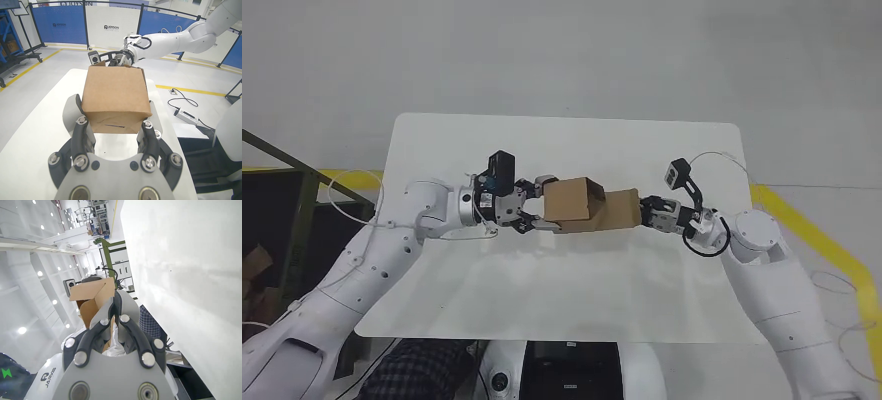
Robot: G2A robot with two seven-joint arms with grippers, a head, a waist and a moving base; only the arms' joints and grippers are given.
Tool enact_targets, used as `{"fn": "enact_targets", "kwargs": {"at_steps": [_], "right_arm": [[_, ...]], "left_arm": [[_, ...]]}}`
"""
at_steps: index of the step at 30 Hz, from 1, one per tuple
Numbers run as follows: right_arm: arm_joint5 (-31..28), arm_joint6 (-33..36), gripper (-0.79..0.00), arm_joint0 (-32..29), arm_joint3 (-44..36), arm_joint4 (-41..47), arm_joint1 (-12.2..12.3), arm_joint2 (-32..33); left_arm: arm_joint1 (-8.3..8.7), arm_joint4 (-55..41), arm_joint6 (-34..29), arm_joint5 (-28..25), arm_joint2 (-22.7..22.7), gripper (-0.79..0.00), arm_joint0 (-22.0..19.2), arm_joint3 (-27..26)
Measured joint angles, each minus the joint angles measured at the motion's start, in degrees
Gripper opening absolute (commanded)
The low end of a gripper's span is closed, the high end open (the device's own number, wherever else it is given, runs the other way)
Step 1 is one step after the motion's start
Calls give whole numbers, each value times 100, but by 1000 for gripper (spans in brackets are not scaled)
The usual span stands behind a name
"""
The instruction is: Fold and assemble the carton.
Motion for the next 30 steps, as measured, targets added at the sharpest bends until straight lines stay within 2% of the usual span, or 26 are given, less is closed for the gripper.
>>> {"fn": "enact_targets", "kwargs": {"at_steps": [9,17,30], "right_arm": [[-72,153,-785,-11,-158,169,-9,-33],[42,1,-785,86,-98,-67,-18,-133],[112,-73,-785,-36,-79,77,41,163]], "left_arm": [[-60,18,-185,0,118,-486,-89,38],[-99,36,-284,0,131,-493,-111,21],[-135,-36,-438,0,114,-517,-107,104]]}}
